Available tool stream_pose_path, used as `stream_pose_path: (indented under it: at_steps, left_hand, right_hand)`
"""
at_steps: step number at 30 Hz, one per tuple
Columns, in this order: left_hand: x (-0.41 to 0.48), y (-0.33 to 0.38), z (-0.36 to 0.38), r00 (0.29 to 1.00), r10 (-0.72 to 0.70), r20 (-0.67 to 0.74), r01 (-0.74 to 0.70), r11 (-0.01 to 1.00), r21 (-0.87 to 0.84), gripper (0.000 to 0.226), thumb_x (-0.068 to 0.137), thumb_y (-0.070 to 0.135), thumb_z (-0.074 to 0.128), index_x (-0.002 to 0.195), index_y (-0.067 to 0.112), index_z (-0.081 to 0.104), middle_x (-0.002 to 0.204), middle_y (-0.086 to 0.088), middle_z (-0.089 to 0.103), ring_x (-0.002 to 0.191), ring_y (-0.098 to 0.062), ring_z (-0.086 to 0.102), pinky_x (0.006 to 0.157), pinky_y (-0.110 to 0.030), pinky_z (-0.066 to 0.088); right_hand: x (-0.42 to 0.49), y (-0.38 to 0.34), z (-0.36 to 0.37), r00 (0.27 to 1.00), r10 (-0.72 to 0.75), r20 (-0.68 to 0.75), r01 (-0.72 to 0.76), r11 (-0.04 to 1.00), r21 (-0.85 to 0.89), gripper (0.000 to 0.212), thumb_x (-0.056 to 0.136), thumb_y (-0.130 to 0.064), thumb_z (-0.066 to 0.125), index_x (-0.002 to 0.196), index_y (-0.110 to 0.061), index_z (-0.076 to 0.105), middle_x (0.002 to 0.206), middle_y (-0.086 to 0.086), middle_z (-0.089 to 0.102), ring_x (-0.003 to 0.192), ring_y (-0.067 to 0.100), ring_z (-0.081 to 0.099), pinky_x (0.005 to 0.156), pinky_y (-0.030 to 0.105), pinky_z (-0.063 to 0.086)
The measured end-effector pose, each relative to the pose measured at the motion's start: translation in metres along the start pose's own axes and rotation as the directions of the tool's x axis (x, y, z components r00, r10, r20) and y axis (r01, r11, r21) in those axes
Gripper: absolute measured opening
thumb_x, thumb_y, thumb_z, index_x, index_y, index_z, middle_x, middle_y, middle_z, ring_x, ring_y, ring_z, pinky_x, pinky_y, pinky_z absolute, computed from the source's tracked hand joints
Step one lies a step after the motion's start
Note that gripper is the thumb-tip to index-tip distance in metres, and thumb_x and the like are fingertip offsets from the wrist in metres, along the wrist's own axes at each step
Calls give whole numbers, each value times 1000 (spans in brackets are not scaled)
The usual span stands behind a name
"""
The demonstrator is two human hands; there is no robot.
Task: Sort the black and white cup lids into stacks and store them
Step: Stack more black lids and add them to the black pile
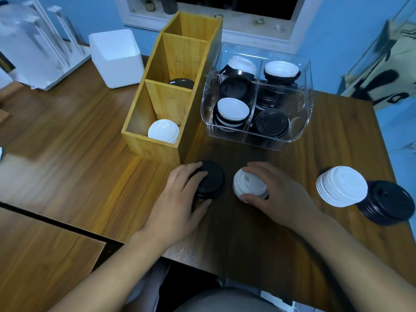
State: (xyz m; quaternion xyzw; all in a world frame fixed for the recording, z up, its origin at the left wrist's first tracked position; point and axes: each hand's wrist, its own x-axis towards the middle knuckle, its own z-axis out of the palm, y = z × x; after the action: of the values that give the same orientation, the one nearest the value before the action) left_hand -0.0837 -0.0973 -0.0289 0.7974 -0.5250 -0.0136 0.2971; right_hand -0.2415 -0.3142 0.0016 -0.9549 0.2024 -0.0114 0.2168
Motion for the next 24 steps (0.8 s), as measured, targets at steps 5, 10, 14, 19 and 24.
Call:
stream_pose_path:
  at_steps: [5, 10, 14, 19, 24]
  left_hand:
    - [20, 0, 3, 998, 28, 49, -26, 999, -45, 61, 89, 30, 75, 141, 8, 54, 154, -5, 41, 143, -21, 38, 117, -33, 36]
    - [27, -5, 2, 998, -39, 51, 44, 994, -102, 76, 86, 36, 79, 149, 13, 45, 159, 4, 34, 146, -11, 33, 118, -25, 32]
    - [29, -8, 3, 998, -50, 37, 53, 994, -95, 69, 90, 40, 73, 148, 14, 47, 159, 4, 35, 146, -10, 34, 118, -28, 33]
    - [28, -16, 2, 1000, 7, 23, -5, 997, -79, 53, 92, 41, 69, 136, 13, 58, 155, 2, 41, 144, -13, 39, 114, -32, 42]
    - [25, -19, 1, 999, 3, 33, 0, 996, -92, 53, 93, 42, 67, 139, 16, 56, 157, 6, 38, 142, -9, 41, 111, -25, 42]
  right_hand:
    - [2, 4, -17, 997, 19, 75, -20, 1000, 16, 74, 84, -63, 67, 148, -44, 35, 154, -21, 32, 140, 4, 31, 106, 23, 30]
    - [14, -8, -50, 1000, -31, 1, 31, 999, 44, 54, 91, -54, 64, 141, -42, 47, 145, -23, 43, 128, -6, 36, 103, 21, 32]
    - [48, -25, -76, 972, -115, -206, 121, 993, 18, 33, 96, -35, 65, 128, -27, 63, 120, -13, 62, 103, -1, 52, 89, 22, 43]
    - [114, -38, -78, 926, -245, -285, 166, 947, -275, 23, 97, -26, 60, 116, -17, 68, 111, 3, 69, 103, 22, 58, 84, 38, 51]
    - [158, -44, -67, 971, -224, -81, 119, 752, -648, 29, 99, -40, 50, 100, -21, 71, 100, 2, 67, 103, 26, 57, 114, 43, 30]
